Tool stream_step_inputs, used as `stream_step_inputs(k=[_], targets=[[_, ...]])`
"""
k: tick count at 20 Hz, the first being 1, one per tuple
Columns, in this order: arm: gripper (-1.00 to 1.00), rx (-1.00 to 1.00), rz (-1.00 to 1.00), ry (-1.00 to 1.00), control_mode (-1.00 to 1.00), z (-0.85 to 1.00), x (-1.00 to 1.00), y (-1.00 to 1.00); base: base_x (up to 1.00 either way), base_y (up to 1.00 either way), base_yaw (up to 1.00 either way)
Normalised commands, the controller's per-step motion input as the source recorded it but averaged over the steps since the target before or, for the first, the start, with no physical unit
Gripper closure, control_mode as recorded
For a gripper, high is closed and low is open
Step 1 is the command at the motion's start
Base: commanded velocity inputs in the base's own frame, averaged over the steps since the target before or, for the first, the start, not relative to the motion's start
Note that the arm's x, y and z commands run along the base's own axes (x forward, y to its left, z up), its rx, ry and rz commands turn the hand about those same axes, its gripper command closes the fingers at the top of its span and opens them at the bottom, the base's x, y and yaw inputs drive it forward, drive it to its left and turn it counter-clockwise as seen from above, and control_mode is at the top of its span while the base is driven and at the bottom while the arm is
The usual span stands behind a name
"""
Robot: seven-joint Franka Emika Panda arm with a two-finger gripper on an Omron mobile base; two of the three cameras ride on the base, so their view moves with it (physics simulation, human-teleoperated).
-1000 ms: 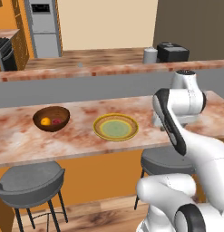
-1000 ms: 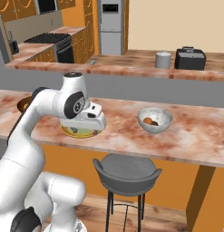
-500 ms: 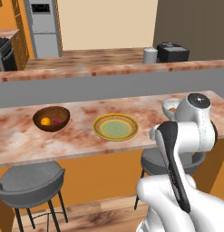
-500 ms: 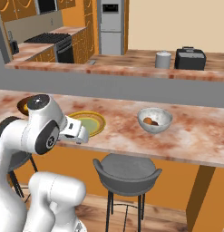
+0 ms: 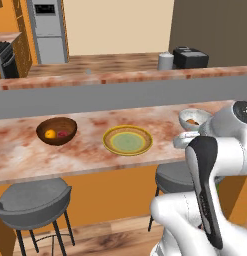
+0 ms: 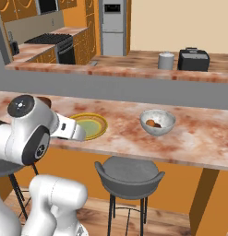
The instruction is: Take the fruits from the plate on the dining counter and place two fruits in each bowl.
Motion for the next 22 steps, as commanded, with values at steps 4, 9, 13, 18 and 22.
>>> stream_step_inputs(k=[4,9,13,18,22], targets=[[-1.00,0.01,0.00,-0.36,-1.00,0.05,-0.45,-0.08,0.00,0.00,0.00],[-1.00,0.04,0.00,-0.32,-1.00,0.01,-0.47,-0.29,0.00,0.00,0.00],[-1.00,0.02,0.00,-0.13,-1.00,0.00,-0.43,-0.31,0.00,0.00,0.00],[-1.00,0.00,-0.03,0.00,-1.00,-0.05,-0.28,-0.23,0.00,0.00,0.00],[-1.00,0.01,-0.08,0.00,-1.00,-0.08,-0.08,-0.31,0.00,0.00,0.00]])
